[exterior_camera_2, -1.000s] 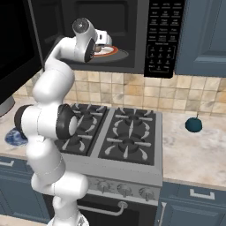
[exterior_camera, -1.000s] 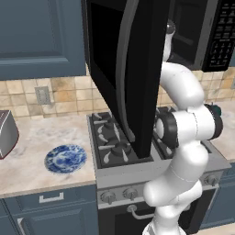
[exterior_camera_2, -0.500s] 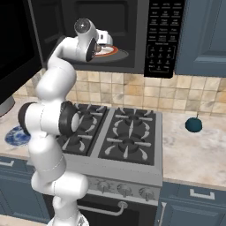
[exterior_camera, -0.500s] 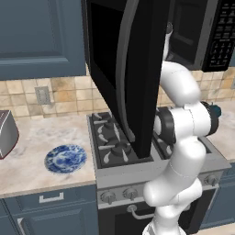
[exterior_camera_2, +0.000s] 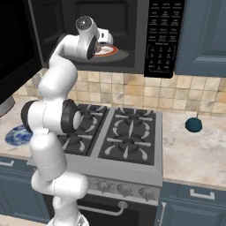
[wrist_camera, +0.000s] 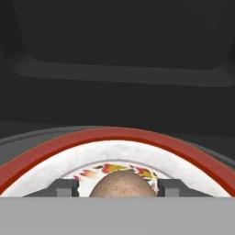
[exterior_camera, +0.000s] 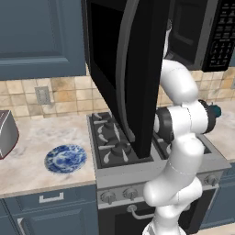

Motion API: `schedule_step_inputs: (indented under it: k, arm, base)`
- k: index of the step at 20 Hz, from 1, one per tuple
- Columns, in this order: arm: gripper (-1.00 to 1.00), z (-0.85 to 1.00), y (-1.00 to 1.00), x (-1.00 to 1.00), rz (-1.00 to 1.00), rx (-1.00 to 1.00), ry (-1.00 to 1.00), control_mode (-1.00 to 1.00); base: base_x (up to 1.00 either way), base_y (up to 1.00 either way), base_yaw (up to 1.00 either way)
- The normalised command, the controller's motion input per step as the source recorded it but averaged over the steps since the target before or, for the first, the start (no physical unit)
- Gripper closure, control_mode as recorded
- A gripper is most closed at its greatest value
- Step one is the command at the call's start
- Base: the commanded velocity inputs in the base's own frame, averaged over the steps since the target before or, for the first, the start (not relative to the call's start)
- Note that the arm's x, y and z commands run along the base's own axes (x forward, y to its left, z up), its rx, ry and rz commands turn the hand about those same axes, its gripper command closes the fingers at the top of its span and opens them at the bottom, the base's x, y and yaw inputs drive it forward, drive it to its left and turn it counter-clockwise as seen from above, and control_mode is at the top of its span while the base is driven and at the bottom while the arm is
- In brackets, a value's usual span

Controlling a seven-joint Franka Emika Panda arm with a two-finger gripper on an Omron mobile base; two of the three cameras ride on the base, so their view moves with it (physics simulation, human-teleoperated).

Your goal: Pick the egg from the microwave and place it on plate located on the counter.

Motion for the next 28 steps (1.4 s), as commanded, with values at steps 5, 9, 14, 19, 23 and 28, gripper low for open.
schedule_step_inputs:
  k: [5, 9, 14, 19, 23, 28]
  arm:
    - [1.00, 0.00, 0.00, 0.00, 0.00, 0.00, 0.00, -1.00]
    - [1.00, 0.00, 0.00, 0.00, 0.00, 0.00, 0.00, -1.00]
    - [1.00, 0.00, 0.00, -0.27, 0.00, 0.00, -0.03, -1.00]
    - [1.00, 0.04, -0.02, -0.91, 0.04, 0.00, -0.14, -1.00]
    - [1.00, 0.17, -0.01, -1.00, 0.04, 0.00, -0.06, -1.00]
    - [1.00, 0.05, -0.06, -1.00, 0.04, 0.00, 0.00, -1.00]
  base:
    - [0.00, 0.00, 0.00]
    - [0.00, 0.00, 0.00]
    - [0.00, 0.00, 0.00]
    - [0.00, 0.00, 0.00]
    - [0.00, 0.00, 0.00]
    - [0.00, 0.00, 0.00]
